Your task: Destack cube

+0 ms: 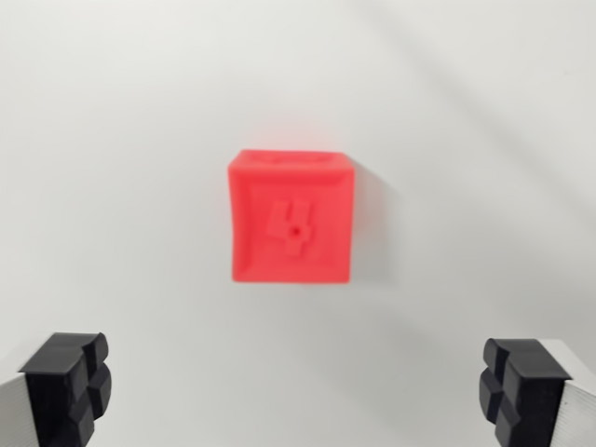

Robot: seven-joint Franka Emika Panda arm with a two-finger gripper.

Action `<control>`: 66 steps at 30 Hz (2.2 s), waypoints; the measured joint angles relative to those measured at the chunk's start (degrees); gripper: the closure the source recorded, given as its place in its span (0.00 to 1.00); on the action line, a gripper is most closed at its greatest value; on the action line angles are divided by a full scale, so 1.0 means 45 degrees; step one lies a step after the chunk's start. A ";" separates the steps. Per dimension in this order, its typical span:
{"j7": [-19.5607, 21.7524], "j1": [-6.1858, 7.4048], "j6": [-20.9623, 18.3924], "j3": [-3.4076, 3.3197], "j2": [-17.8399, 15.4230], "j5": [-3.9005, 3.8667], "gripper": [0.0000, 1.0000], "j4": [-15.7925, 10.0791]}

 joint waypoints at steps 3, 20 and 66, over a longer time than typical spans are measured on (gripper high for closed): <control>0.0119 0.0002 -0.0428 -0.0021 -0.0410 -0.0169 0.00 0.0035; 0.0567 -0.0003 -0.2619 -0.0043 -0.2085 -0.0786 0.00 0.0616; 0.0808 -0.0003 -0.4957 -0.0031 -0.3254 -0.1094 0.00 0.1733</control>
